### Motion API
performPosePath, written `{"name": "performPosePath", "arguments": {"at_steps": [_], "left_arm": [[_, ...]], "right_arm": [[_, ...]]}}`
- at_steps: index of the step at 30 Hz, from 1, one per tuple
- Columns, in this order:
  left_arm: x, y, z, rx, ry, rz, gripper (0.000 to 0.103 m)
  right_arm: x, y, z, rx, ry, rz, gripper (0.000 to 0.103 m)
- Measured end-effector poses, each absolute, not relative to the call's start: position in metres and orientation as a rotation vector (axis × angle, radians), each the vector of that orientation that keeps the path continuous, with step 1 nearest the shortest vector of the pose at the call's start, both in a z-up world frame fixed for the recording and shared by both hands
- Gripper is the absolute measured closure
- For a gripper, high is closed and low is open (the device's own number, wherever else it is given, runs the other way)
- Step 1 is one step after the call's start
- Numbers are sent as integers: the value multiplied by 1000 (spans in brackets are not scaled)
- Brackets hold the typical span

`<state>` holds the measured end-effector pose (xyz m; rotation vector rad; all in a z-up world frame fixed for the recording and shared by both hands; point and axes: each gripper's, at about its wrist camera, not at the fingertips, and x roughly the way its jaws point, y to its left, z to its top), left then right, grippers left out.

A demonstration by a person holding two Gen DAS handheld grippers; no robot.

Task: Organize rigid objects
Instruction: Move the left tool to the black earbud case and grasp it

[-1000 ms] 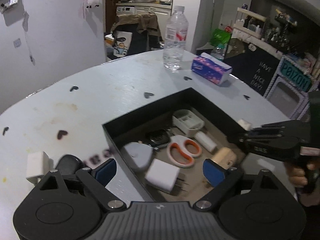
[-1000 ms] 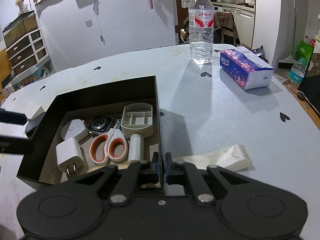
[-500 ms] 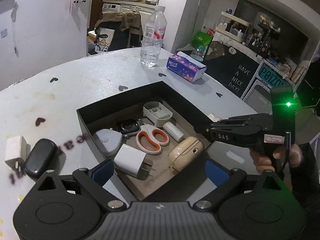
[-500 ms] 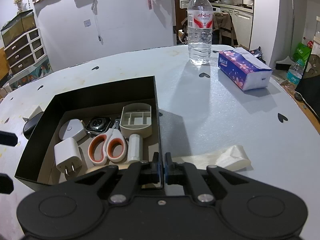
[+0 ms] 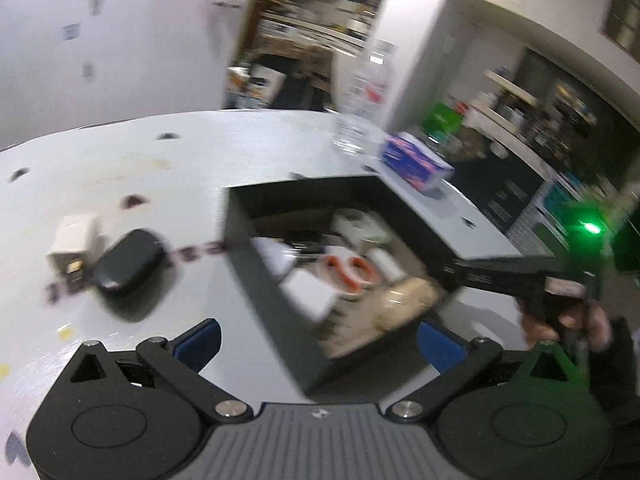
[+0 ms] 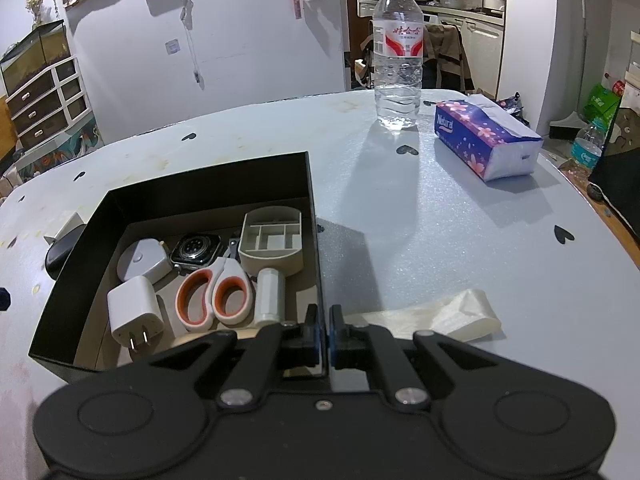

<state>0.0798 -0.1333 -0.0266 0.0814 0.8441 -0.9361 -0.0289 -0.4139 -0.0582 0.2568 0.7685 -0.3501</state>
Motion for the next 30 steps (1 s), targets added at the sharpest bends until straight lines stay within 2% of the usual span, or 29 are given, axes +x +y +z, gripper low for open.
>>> {"name": "performPosePath", "arguments": {"at_steps": [7,12,19,21,23,29,30], "left_arm": [[112,-87,-50,-56,854,-692,0],[130,-63,-67,-94,774,-502,0],[154,-70,-78,-75,707,-406,3],[160,-78,-82,-59,712,-425,16],[167,-86,-87,-73,749,-445,21],[168,-109,-86,-43,687,-491,25],[168,-115,-88,-3,662,-490,29]], "right_arm": [[-29,-414,-58,259,767,-348,98],[-29,-415,-58,260,766,-350,98],[-29,-414,-58,259,766,-351,98],[-29,-414,-58,258,768,-352,98],[-29,-413,-58,256,769,-353,98],[-27,-413,-59,258,771,-354,98],[-27,-413,-59,258,771,-354,98]]}}
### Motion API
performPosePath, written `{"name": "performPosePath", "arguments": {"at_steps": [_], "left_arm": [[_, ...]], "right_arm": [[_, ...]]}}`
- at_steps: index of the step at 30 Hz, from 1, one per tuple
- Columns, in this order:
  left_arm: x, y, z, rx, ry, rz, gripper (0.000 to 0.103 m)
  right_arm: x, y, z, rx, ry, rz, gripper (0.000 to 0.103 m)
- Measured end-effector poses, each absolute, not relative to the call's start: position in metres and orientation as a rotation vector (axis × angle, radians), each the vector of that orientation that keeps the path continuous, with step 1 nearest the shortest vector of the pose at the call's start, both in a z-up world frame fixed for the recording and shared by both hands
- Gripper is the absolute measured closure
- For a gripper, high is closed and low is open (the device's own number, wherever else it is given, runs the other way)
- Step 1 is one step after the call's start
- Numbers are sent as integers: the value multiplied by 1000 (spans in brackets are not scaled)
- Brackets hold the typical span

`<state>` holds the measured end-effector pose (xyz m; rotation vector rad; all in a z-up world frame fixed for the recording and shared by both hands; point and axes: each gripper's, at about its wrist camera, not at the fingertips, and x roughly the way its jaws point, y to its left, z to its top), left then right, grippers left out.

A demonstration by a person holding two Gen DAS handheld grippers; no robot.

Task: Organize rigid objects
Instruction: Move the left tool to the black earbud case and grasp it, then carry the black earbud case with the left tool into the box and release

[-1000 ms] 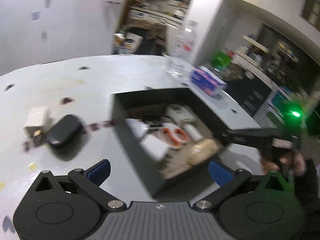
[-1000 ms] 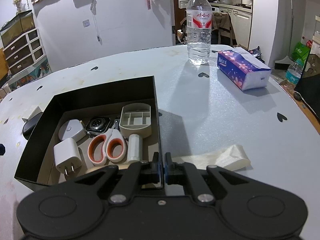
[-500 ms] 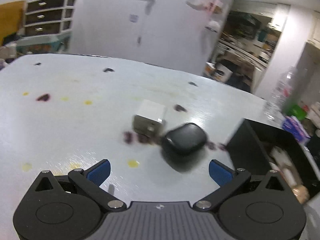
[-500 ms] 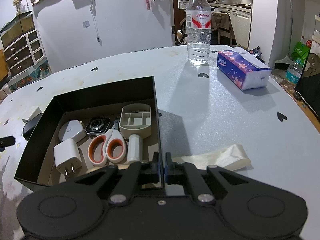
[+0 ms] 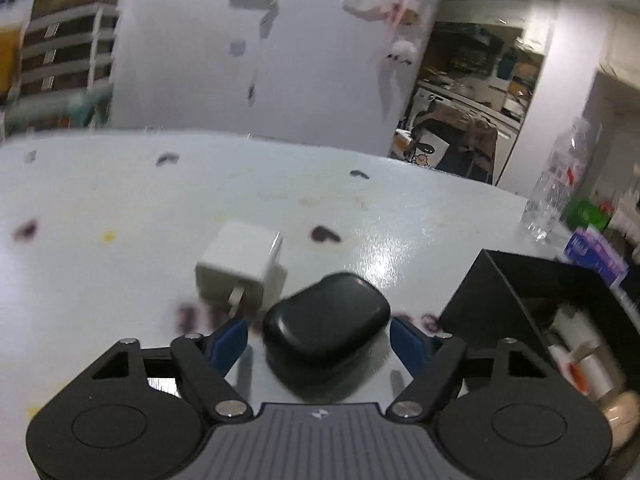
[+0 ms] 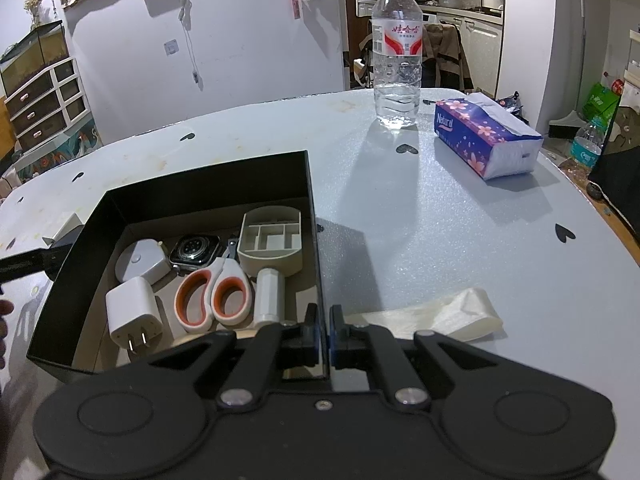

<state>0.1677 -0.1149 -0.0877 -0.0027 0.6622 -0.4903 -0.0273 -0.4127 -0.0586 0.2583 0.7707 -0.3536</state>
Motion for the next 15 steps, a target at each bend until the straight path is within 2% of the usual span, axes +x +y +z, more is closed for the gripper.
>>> {"name": "performPosePath", "arguments": {"at_steps": [2,5,15], "left_arm": [[168,-124,-91,59,624,-507,32],[171,-130,-93,78,666,-542,49],[148,-125,-96,81,662,-591,52]], "right_arm": [[-27,-413,-59,261,770,-352,98],[-27,-413,-59,262,770,-352,98],[-26,-413,-61,267,771,-355,98]]}}
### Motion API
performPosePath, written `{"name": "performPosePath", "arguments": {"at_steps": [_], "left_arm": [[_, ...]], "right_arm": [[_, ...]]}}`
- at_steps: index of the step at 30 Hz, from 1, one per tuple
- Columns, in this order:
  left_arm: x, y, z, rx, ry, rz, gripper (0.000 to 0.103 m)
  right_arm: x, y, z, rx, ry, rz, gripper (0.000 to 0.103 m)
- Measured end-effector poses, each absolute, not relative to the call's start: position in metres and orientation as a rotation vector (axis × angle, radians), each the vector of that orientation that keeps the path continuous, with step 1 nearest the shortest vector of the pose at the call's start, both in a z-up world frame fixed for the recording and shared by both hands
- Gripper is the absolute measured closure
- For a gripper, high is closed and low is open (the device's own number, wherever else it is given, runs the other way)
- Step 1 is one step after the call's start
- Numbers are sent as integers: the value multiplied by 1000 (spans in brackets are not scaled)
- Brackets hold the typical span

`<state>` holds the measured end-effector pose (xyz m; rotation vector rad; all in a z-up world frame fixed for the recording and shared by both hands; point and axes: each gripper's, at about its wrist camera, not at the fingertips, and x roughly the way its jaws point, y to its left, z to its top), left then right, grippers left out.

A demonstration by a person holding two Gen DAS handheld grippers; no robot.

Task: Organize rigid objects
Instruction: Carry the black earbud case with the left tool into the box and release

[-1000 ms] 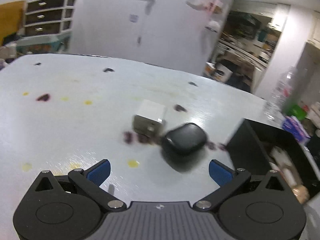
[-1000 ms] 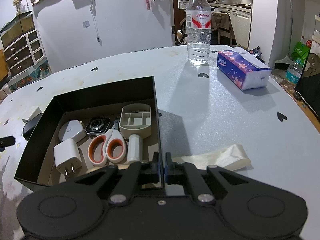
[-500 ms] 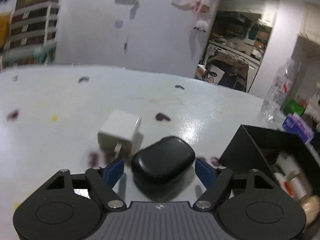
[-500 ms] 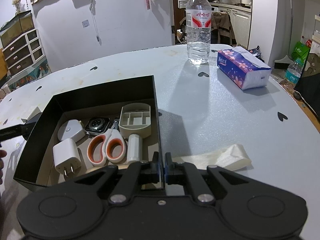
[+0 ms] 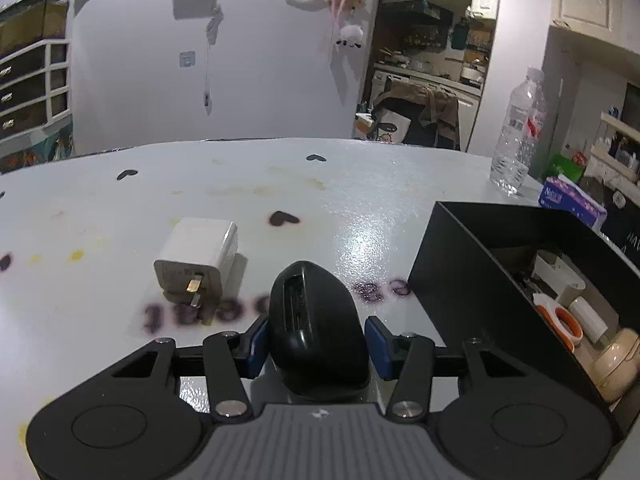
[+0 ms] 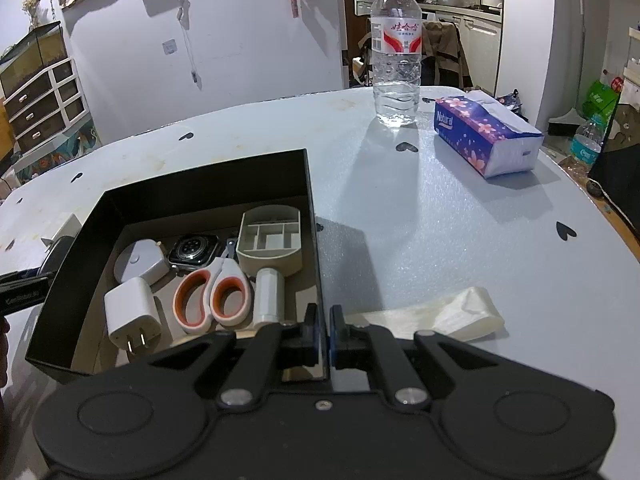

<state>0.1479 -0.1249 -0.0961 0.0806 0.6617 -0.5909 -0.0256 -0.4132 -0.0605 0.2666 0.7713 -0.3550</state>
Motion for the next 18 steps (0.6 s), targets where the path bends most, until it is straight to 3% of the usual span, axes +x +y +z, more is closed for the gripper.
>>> {"name": "performPosePath", "arguments": {"at_steps": [3,5,18], "left_arm": [[144,-120,-90,52,646,-561,54],[140,-115,-78,26,609,-565,71],[119,-118,-39,-132,590,-712,71]], "right_arm": [[-25,-414,-60,271,771,-356,98],[-26,-414,-61,273,769,-356,98],[-27,-414,-61,273,769,-354,98]]}}
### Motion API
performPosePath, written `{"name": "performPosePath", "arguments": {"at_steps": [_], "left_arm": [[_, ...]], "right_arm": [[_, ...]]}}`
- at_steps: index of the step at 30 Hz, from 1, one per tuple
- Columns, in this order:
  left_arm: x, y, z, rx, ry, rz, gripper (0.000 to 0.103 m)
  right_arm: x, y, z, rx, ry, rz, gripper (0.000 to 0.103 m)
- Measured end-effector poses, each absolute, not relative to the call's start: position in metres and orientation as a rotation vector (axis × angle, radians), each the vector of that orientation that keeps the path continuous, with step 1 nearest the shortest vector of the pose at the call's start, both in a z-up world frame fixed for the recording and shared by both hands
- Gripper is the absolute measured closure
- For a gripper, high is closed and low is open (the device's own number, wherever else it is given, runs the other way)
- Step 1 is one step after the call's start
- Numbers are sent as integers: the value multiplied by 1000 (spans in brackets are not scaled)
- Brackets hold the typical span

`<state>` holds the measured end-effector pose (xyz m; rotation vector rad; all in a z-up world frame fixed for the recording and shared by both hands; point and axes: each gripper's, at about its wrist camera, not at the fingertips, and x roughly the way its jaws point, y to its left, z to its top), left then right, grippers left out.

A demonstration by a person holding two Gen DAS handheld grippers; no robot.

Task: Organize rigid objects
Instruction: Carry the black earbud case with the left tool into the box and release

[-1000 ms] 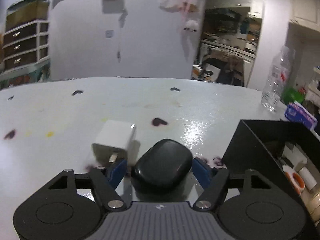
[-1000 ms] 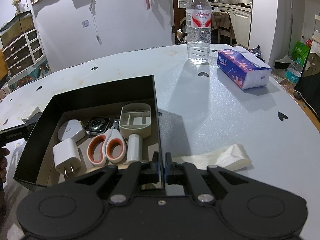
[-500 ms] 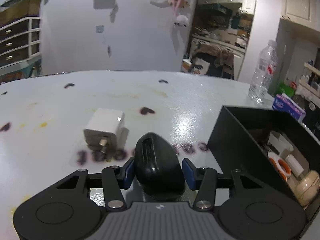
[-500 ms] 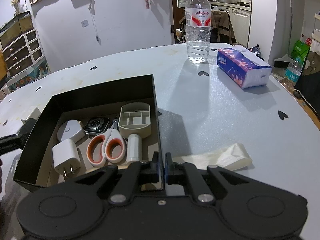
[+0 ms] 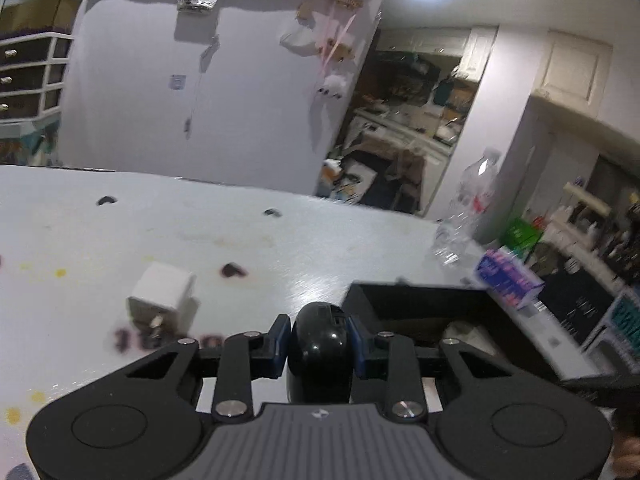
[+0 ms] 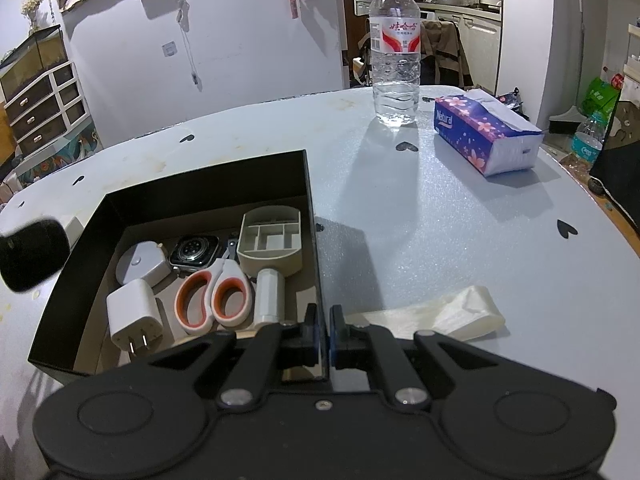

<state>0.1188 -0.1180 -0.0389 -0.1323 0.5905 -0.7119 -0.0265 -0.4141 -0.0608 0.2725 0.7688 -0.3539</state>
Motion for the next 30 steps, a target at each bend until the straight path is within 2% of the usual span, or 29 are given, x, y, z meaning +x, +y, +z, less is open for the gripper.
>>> {"name": "performPosePath", "arguments": {"at_steps": [8,14,23,25,27,30], "left_arm": [[110,-168,-17,-149,652,-986,71],[112,-229,-36,-87,795,-1102,71],[126,-263,-66,27,925,-1103,71],[129,-262,-68,42,912,-1076,69],[130,-261,-66,76,869,-1025,50],[126,-258,-61,126,787,-992,50]], "right_arm": [[-27,-414,-60,268,770,-350,98],[-27,-414,-60,270,769,-348,98],[-27,-416,-60,279,766,-340,98],[-28,-416,-60,279,766,-341,98],[-27,-416,-60,278,766,-341,98],[-27,-416,-60,278,767,-341,98]]}}
